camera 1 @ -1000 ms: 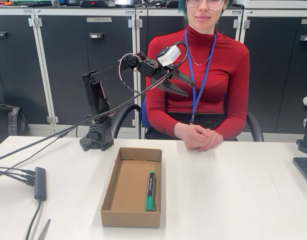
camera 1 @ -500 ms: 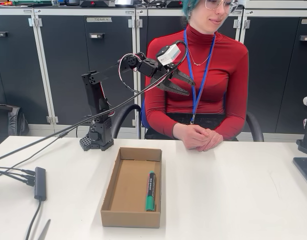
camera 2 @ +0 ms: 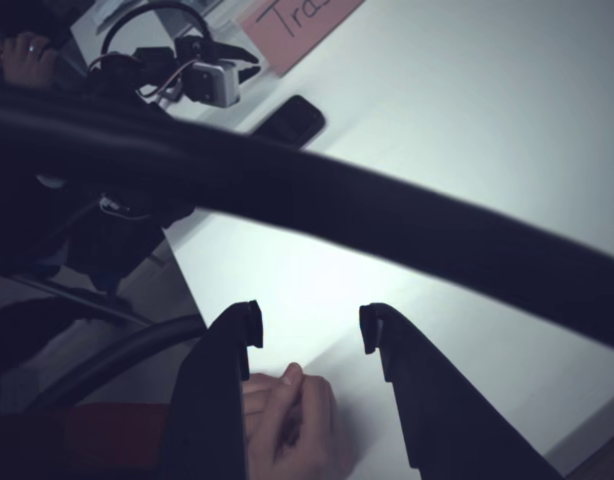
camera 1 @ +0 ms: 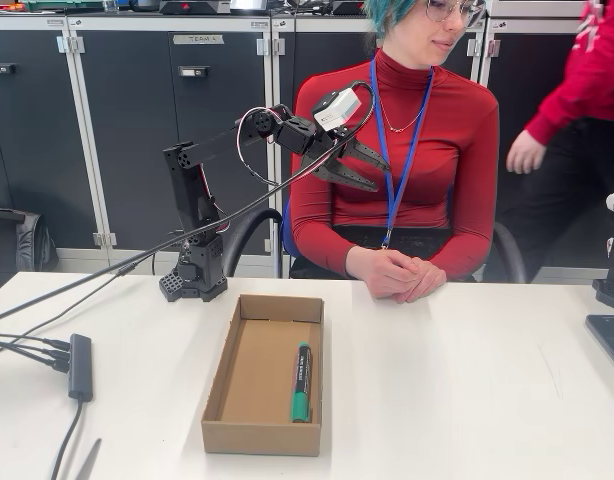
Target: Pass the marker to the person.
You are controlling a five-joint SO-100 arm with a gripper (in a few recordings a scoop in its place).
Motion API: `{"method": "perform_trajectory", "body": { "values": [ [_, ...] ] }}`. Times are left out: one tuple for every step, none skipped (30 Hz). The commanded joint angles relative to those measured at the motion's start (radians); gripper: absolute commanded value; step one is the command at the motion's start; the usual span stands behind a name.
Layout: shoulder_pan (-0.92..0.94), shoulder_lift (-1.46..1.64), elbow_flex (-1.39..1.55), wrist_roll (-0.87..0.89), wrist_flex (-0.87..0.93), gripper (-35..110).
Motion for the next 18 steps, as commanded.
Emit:
{"method": "perform_trajectory", "body": {
  "values": [
    [0.006, 0.012, -0.035, -0.005, -0.021, 22],
    [0.006, 0.014, -0.034, -0.005, -0.021, 22],
    [0.005, 0.014, -0.032, -0.003, -0.021, 22],
    [0.005, 0.015, -0.029, -0.002, -0.025, 22],
    [0.003, 0.017, -0.028, 0.000, -0.026, 22],
    [0.003, 0.017, -0.026, 0.002, -0.028, 22],
    [0.002, 0.017, -0.026, 0.002, -0.028, 22],
    [0.002, 0.017, -0.026, 0.005, -0.028, 22],
    [0.002, 0.017, -0.026, 0.006, -0.028, 22],
    [0.000, 0.017, -0.025, 0.008, -0.026, 22],
    [0.000, 0.017, -0.023, 0.009, -0.025, 22],
    [0.000, 0.018, -0.020, 0.009, -0.025, 22],
    [0.000, 0.018, -0.018, 0.009, -0.025, 22],
    [0.000, 0.020, -0.017, 0.009, -0.025, 22],
    [-0.002, 0.021, -0.014, 0.009, -0.026, 22],
    [-0.002, 0.025, -0.009, 0.009, -0.028, 22],
    [-0.003, 0.028, -0.006, 0.009, -0.029, 22],
    [-0.003, 0.031, -0.003, 0.009, -0.029, 22]
  ]
}}
